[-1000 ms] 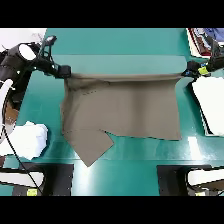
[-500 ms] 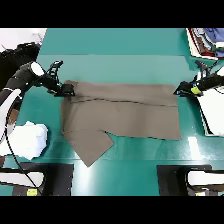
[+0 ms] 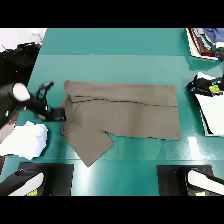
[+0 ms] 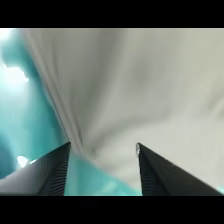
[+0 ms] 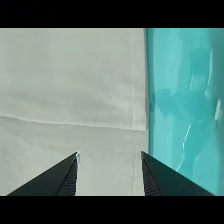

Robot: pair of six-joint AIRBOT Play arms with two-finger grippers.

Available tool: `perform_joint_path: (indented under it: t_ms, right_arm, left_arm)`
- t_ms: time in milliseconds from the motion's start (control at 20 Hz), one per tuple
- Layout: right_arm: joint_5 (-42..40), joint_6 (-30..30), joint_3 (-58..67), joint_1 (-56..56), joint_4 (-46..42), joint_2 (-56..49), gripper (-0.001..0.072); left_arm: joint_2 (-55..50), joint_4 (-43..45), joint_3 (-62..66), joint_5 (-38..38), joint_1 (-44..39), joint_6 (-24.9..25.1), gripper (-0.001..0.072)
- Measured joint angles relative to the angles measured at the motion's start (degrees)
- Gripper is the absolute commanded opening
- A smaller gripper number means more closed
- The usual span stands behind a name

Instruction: Fold the shirts.

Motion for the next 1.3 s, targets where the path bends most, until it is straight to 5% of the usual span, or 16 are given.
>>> perform_joint_path:
  t_ms: [250,600,650,700,950,1300]
  right_arm:
    - [-0.85,0.02,-0.02,2.56,0.02,1.75,0.045]
    - [-0.68,0.02,-0.02,4.26,0.15,2.21,0.0451]
    - [-0.09,0.02,-0.02,4.26,0.13,2.23,0.045]
    - [0.66,0.02,-0.02,4.15,0.09,2.21,0.045]
    - [5.44,0.02,-4.98,-0.76,-2.05,4.52,0.0451]
    - [7.41,0.02,-29.86,-15.34,-3.87,11.39,0.045]
  left_arm:
    - [10.38,-6.99,-16.35,0.28,-0.02,-2.8,0.0482]
    - [12.98,-18.8,-25.81,10.86,-0.09,-1.9,0.0478]
    - [13.03,-20.24,-26.27,12.63,-0.07,-1.42,0.0344]
    - [13.0,-20.98,-26.58,14.45,-0.11,-0.98,0.004]
    - [13.14,-24.39,-24.55,14.75,0.0,1.77,0.0029]
    - [13.14,-25.79,-19.15,12.09,-0.02,3.89,0.0029]
